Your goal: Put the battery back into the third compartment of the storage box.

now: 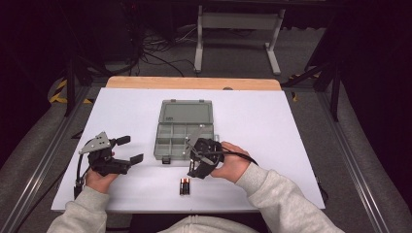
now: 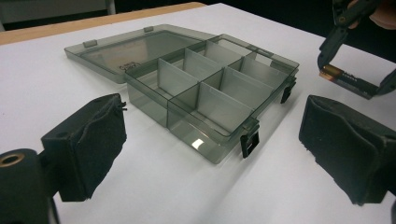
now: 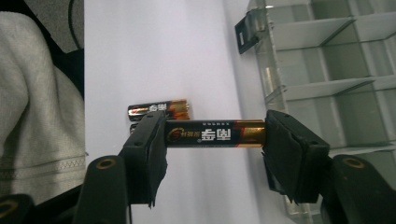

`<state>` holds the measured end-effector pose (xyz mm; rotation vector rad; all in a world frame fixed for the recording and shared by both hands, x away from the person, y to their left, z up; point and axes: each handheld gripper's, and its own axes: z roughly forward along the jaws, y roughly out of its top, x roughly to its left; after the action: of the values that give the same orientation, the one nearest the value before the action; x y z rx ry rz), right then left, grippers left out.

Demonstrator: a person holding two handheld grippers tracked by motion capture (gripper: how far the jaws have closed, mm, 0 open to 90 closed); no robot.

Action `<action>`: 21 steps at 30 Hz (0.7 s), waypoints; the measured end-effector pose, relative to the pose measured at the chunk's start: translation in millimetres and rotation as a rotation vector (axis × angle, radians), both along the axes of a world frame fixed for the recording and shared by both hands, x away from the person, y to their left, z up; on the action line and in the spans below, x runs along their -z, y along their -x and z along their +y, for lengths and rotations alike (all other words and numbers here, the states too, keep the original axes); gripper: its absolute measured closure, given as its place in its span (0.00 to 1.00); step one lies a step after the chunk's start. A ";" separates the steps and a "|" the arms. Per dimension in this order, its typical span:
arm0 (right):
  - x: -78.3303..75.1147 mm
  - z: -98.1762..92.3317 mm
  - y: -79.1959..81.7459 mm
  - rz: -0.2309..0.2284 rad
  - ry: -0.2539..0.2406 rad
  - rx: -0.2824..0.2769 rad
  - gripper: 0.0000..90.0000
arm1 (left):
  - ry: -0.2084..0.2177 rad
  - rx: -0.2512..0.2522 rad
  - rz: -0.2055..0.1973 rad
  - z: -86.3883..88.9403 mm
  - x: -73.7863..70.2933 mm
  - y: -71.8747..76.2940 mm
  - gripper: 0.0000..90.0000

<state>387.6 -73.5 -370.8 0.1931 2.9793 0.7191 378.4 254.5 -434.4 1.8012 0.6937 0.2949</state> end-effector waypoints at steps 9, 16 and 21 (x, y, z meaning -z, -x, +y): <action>-11.3 0.7 -15.3 -0.003 -0.019 0.017 0.45 | -0.002 -0.001 0.002 0.4 -0.1 0.0 0.09; -19.7 0.9 -30.5 -0.019 -0.036 0.034 0.45 | -0.002 -0.001 0.001 0.5 -0.1 0.0 0.09; -24.7 1.6 -39.5 -0.031 -0.047 0.035 0.45 | -0.002 0.000 0.002 0.2 0.0 -0.2 0.09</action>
<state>427.2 -71.9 -346.0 0.2344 2.9236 0.7820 378.6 254.8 -434.4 1.8035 0.6950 0.2944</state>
